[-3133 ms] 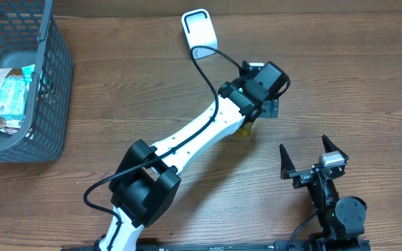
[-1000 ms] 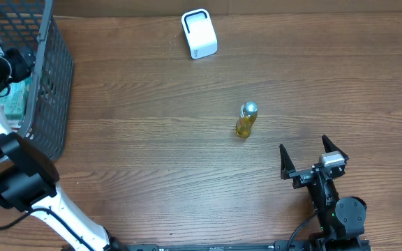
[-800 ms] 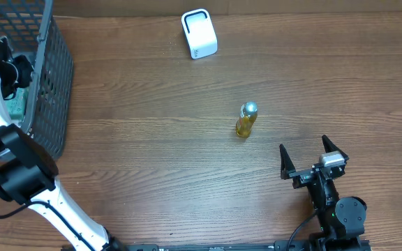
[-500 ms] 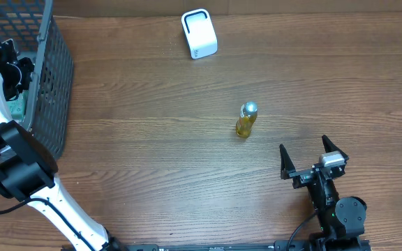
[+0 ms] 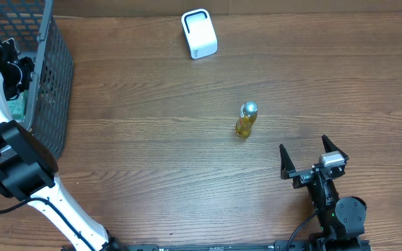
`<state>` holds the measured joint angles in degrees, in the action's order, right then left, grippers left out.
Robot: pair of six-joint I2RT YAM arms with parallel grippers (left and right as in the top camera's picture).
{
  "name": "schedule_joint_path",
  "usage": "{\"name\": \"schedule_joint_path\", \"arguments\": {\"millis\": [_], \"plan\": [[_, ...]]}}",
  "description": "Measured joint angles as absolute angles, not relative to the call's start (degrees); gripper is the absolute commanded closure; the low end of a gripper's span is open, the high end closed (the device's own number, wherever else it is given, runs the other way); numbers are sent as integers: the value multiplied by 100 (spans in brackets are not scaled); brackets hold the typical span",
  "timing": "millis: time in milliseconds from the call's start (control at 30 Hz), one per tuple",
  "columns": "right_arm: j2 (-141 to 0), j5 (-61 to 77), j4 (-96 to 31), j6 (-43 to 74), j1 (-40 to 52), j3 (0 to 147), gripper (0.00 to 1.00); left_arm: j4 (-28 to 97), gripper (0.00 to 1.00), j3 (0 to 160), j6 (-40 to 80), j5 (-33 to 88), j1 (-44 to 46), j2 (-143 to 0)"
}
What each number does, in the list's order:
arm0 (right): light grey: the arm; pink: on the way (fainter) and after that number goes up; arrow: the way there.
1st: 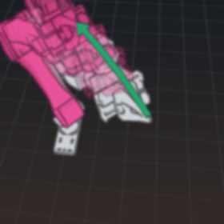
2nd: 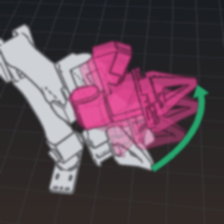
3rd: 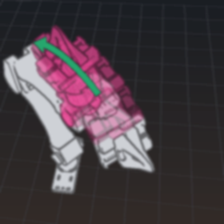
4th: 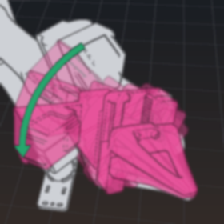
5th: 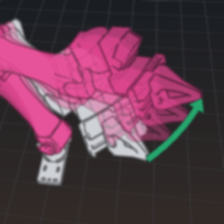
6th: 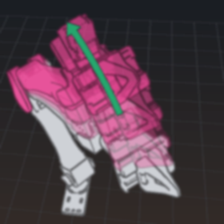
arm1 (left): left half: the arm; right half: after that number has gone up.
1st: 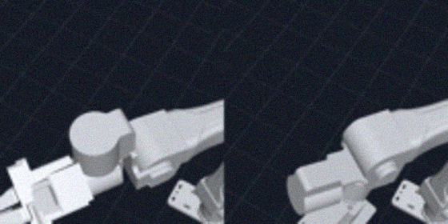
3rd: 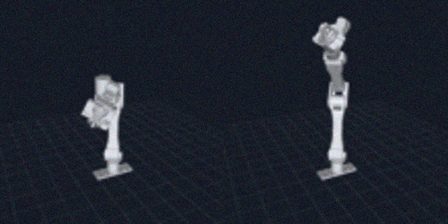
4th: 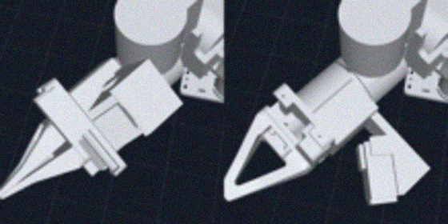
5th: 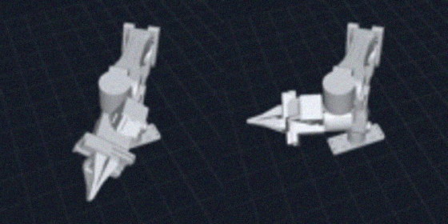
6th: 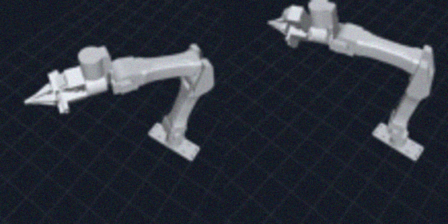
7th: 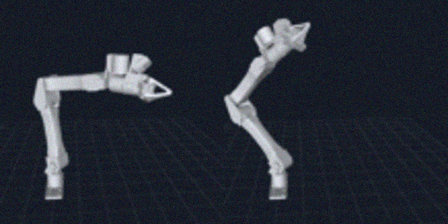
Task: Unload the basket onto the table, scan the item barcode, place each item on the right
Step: 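Reach the left gripper back into the basket toward the green-lidded tub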
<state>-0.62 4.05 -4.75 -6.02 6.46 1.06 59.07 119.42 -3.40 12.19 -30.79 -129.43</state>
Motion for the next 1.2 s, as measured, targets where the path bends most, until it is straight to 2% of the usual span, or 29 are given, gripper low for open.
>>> {"name": "schedule_joint_path", "arguments": {"millis": [167, 833, 1100, 1200], "plan": [[-62, 405, -473, -600, 646, 106, 0, 5867, 0, 11939, -340, 1079, -3092, -12873], [-62, 405, -475, -600, 646, 106, 0, 5872, 0, 11911, -432, 1356, -3114, -12755], [-62, 405, -475, -600, 646, 106, 0, 5347, 0, 11281, -471, 1396, -3114, -12750], [-62, 408, -478, -600, 646, 106, 0, 5159, 11, 11026, -471, 1396, -3111, -12750]]}}
